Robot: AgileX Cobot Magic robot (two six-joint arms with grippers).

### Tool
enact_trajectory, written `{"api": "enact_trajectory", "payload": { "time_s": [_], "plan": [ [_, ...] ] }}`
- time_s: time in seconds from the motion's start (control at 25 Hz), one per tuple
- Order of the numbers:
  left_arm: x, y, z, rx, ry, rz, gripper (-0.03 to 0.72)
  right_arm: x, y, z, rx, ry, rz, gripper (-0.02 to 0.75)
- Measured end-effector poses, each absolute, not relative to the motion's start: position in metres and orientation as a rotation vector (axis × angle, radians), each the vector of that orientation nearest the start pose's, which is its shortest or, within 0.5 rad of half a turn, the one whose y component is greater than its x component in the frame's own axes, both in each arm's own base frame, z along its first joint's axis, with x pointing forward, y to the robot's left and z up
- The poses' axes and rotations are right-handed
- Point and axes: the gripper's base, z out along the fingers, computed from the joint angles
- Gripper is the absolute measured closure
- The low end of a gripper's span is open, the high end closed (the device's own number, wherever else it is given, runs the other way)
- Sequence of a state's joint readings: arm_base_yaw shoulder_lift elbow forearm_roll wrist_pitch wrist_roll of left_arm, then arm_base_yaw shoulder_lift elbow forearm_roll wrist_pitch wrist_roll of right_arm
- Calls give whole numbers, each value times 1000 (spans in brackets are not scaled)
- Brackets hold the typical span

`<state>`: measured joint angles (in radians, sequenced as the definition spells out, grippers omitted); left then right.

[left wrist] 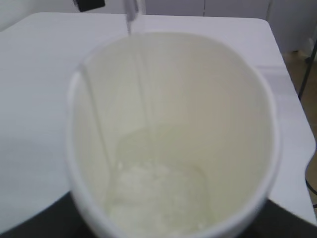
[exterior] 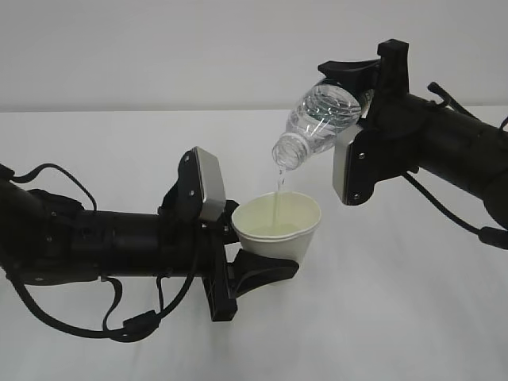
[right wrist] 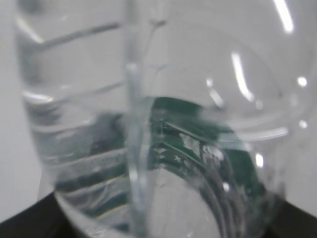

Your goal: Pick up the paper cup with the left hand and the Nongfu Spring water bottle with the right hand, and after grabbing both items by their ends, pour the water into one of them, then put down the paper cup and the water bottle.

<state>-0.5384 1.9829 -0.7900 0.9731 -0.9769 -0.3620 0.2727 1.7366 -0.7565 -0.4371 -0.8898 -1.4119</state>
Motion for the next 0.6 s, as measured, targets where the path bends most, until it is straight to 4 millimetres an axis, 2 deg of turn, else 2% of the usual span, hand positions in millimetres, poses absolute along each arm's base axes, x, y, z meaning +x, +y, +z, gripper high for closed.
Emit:
{"api": "enact_trajectory", "payload": {
  "time_s": [0.6],
  "plan": [
    [261, -229, 125, 1255, 1517, -883, 299, 324, 122, 210, -1530, 693, -820, 267]
  ]
}}
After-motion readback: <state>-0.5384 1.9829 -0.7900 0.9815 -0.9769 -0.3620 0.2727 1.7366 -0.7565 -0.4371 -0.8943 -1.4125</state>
